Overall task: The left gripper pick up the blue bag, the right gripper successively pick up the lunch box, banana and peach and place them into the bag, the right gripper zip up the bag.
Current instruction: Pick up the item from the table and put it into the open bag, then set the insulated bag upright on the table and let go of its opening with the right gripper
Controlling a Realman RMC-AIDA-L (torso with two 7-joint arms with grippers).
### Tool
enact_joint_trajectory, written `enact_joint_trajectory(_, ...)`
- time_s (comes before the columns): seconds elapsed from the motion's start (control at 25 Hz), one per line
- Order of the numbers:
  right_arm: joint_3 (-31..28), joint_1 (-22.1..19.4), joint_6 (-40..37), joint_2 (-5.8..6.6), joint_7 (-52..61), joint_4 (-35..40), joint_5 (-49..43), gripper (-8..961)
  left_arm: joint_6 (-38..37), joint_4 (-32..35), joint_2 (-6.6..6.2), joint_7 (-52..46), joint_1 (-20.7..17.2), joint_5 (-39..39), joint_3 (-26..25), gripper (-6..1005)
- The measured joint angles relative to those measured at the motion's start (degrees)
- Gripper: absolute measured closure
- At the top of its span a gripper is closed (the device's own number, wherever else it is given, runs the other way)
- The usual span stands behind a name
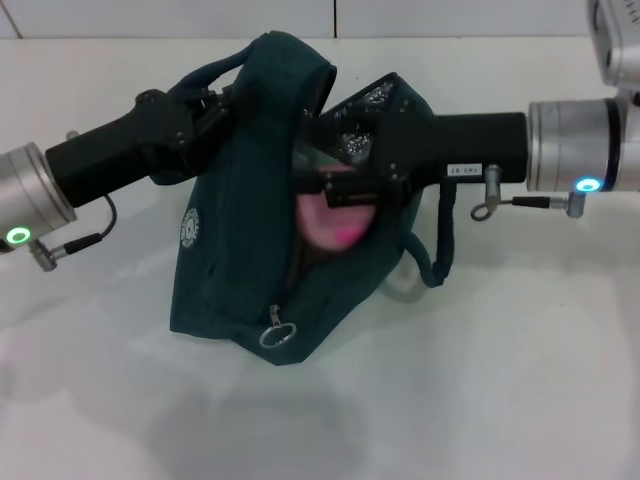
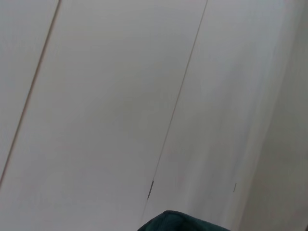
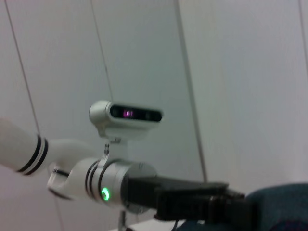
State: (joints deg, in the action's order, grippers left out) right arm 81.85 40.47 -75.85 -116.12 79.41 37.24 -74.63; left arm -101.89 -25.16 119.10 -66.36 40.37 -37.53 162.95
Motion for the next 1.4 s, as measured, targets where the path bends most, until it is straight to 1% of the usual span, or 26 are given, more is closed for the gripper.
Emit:
enact_joint_trajectory(0.16,-0.3,-1.9,0.0,0.04,-3.4,0.9,4.4,219,0.6,0.6,0.01,0.0,0.1,0.0,0.0,948)
enact_joint_trajectory(0.24,-0.4,-3.8,-0.6,0.16,-5.6,1.8,7.2,223,0.6,0.6,0.01,0.0,0.1,0.0,0.0,948)
enact_joint_trajectory(0.32,-0.5,-6.8,-1.4,0.45,-6.8,4.1,8.7,226,0.6,0.6,-0.01,0.0,0.1,0.0,0.0,948)
enact_joint_trajectory(0.44,-0.6,-11.7,-3.3,1.25,-7.1,8.4,8.4,229,0.7,0.6,-0.06,0.0,-0.1,0.0,0.0,948)
enact_joint_trajectory(0.52,-1.1,-15.4,-5.4,2.42,-7.1,10.8,7.0,231,0.7,0.6,-0.16,0.0,-0.3,0.0,0.0,948)
enact_joint_trajectory(0.56,-2.3,-17.2,-7.4,3.08,-7.1,11.5,5.3,232,0.7,0.6,-0.25,0.0,-0.4,-0.1,0.0,948)
enact_joint_trajectory(0.6,-3.6,-18.5,-9.1,3.49,-7.1,11.8,3.8,232,0.7,0.6,-0.28,0.0,-0.4,-0.1,0.0,948)
enact_joint_trajectory(0.68,-7.6,-20.3,-12.8,3.73,-7.2,11.5,-0.3,234,0.7,0.6,-0.41,0.0,-0.4,-0.1,0.0,948)
enact_joint_trajectory(0.8,-13.9,-22.3,-15.7,2.76,-7.1,9.4,-6.2,236,1.0,0.6,-0.49,0.0,-0.4,-0.1,0.0,947)
enact_joint_trajectory(0.88,-15.1,-22.7,-14.7,2.12,-7.3,7.6,-7.8,247,1.5,0.6,-0.47,0.0,-0.2,-0.1,0.0,947)
enact_joint_trajectory(1.0,-14.6,-20.7,-12.3,1.22,-7.7,4.4,-10.8,281,1.8,0.7,-0.41,0.0,0.0,-0.1,0.0,947)
enact_joint_trajectory(1.12,-12.3,-17.1,-9.3,0.67,-7.8,1.0,-12.4,324,1.8,0.7,-0.44,0.0,0.1,-0.2,0.0,947)
enact_joint_trajectory(1.28,-6.8,-12.4,-5.6,0.27,-7.9,-2.1,-12.3,335,1.8,0.7,-0.5,0.0,0.2,-0.2,0.0,947)
enact_joint_trajectory(1.32,-5.5,-11.4,-5.1,0.23,-7.9,-2.5,-12.2,338,1.8,0.7,-0.5,0.0,0.2,-0.2,0.0,947)
enact_joint_trajectory(1.4,-4.2,-10.5,-4.5,0.15,-7.8,-2.8,-12.1,375,1.8,0.7,-0.5,0.0,0.2,-0.2,0.0,947)
